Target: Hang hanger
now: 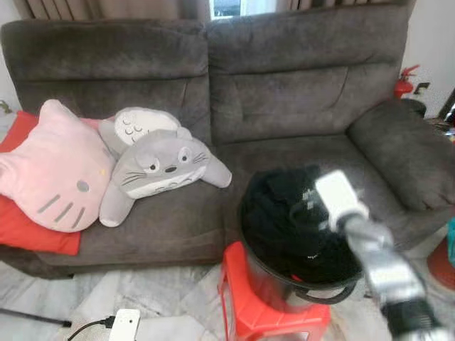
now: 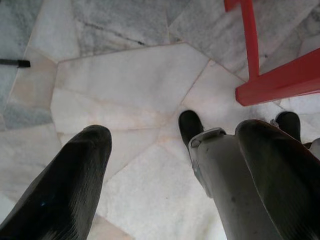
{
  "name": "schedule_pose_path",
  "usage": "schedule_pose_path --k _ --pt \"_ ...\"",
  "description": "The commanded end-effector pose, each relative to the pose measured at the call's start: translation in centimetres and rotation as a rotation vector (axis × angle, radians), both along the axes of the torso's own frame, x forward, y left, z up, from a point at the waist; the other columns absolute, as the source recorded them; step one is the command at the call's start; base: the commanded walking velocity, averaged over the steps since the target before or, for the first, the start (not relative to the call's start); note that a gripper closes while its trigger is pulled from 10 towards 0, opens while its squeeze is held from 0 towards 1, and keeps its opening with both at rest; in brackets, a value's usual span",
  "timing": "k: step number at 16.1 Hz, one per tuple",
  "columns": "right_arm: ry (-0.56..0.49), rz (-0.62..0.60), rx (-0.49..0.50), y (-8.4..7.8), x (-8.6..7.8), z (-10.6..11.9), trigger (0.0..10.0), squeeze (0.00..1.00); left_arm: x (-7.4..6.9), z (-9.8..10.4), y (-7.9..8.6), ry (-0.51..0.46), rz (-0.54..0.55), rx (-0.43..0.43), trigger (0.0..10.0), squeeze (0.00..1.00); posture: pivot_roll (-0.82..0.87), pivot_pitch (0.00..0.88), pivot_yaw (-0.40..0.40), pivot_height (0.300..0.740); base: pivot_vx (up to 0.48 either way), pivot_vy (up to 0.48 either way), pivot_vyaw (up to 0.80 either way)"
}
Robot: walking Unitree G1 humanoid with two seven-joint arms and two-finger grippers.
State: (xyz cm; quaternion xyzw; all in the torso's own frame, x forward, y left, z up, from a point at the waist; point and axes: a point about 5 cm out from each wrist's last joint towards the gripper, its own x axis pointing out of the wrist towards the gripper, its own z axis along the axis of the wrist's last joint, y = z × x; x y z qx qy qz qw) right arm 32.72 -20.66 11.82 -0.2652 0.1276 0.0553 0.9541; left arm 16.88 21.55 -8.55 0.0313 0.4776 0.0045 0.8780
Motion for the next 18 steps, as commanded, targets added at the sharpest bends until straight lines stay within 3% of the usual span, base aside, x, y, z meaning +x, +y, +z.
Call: schedule_pose_path --k 1,3,7,11,18 --pt "0.011 0.032 0.001 0.3 0.8 0.1 10.0 0.00 -0.3 -0.1 0.2 0.020 -0.024 0.014 10.0 0.00 -0.16 0.000 0.045 0.740 0.000 0.000 0.00" --pt "0.044 0.117 -0.039 0.9 2.2 0.7 10.0 0.00 -0.2 0.0 0.3 0.021 -0.027 0.015 10.0 0.00 -0.16 0.000 0.049 0.740 0.000 0.000 0.00" --pt "0.087 0.248 -0.069 2.9 3.0 0.5 10.0 0.00 -0.1 0.0 0.4 0.021 -0.031 0.019 10.0 0.00 -0.15 0.000 0.048 0.740 0.000 0.000 0.00" --pt "0.141 0.246 -0.101 3.1 2.8 -1.2 10.0 0.00 -0.2 -0.1 0.2 0.025 -0.042 0.015 10.0 0.00 -0.15 0.000 0.047 0.740 0.000 0.000 0.00" --pt "0.161 0.244 -0.115 2.7 2.9 -1.8 10.0 0.00 -0.4 -0.1 0.4 0.026 -0.041 0.018 10.0 0.00 -0.15 0.000 0.045 0.740 0.000 0.000 0.00"
